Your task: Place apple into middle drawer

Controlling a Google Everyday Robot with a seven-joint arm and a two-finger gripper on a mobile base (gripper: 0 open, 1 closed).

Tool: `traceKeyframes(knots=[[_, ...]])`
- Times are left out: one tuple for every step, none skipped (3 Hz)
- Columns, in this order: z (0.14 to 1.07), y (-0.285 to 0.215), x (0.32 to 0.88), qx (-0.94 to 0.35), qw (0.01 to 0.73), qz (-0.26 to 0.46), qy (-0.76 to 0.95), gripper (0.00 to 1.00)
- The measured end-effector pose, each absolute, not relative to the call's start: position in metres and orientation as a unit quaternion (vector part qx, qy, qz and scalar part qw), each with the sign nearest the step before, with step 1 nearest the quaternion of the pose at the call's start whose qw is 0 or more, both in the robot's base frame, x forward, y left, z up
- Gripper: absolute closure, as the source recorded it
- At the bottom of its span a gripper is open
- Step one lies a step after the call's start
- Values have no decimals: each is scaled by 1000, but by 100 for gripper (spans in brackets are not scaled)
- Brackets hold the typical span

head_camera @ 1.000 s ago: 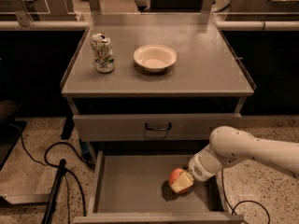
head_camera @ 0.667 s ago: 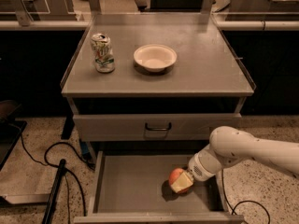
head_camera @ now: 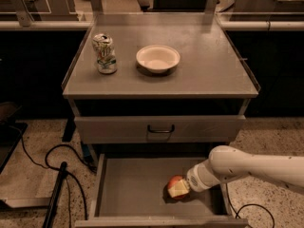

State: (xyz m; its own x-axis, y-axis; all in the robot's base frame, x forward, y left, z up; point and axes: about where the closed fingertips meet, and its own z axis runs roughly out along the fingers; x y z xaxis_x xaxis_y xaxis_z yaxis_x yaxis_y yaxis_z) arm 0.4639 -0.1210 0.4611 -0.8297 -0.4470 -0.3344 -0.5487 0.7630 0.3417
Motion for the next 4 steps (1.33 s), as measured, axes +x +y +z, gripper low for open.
traceKeyframes(knots=[[420,-120,476,-235,120,214,940,100],[419,-120,475,-235,119,214,940,100],[405,-108,472,-215,121,221,944,100],[381,-87,470,-204,123,208,949,100]])
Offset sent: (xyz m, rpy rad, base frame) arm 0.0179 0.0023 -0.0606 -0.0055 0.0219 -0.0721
